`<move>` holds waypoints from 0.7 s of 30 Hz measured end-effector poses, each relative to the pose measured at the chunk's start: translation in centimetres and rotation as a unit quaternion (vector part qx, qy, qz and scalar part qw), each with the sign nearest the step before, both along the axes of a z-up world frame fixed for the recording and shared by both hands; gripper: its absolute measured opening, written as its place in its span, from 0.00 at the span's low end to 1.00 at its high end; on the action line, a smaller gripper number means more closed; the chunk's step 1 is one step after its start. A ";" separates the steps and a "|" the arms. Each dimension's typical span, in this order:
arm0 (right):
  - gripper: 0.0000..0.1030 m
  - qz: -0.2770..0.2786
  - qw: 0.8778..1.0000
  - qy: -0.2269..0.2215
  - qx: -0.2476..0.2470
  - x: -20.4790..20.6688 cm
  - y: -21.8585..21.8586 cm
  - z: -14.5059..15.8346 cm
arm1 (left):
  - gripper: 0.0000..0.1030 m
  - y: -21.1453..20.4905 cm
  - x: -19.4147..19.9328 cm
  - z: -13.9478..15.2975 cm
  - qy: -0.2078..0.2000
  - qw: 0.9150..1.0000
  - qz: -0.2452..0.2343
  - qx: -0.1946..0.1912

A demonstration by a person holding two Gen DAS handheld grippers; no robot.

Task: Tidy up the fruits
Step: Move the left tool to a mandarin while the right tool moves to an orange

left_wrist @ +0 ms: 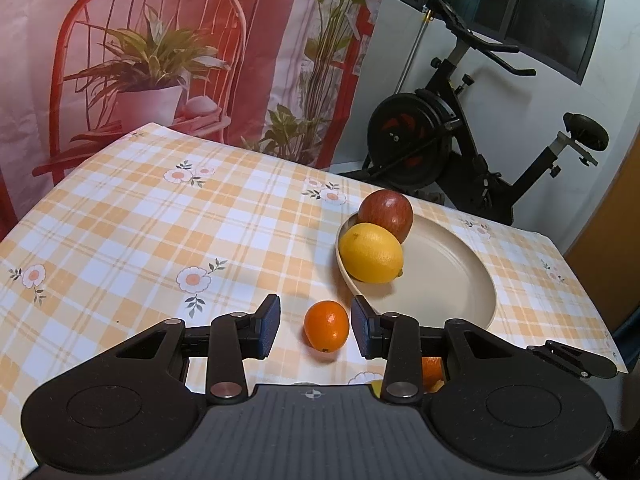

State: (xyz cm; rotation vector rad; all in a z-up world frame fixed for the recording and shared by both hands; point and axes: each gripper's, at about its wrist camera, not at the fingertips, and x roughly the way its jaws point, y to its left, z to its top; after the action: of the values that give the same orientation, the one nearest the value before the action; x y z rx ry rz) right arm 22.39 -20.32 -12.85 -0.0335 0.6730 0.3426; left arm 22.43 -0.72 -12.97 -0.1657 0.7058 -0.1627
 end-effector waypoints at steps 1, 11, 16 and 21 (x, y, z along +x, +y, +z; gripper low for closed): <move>0.46 -0.004 1.000 0.001 0.002 0.0 -0.1 -0.1 | 0.40 0.0 0.0 0.0 0.000 1.000 0.000 0.000; 0.42 -0.001 1.000 0.029 -0.001 0.3 0.0 -0.7 | 0.40 0.0 -0.1 -0.2 0.005 1.000 -0.002 0.003; 0.35 -0.003 0.999 0.033 0.001 0.4 0.0 -0.8 | 0.40 -0.1 -0.2 -0.3 0.009 1.000 -0.002 0.005; 0.34 -0.002 0.999 0.032 0.007 0.3 -0.2 -0.8 | 0.40 -0.2 -0.1 -0.3 0.012 1.000 -0.003 0.007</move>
State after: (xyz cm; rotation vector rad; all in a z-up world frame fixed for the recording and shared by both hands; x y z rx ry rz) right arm 22.71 -20.50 -13.65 -0.0075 0.7341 0.3448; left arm 22.30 -0.91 -13.31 -0.1518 0.7322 -0.1614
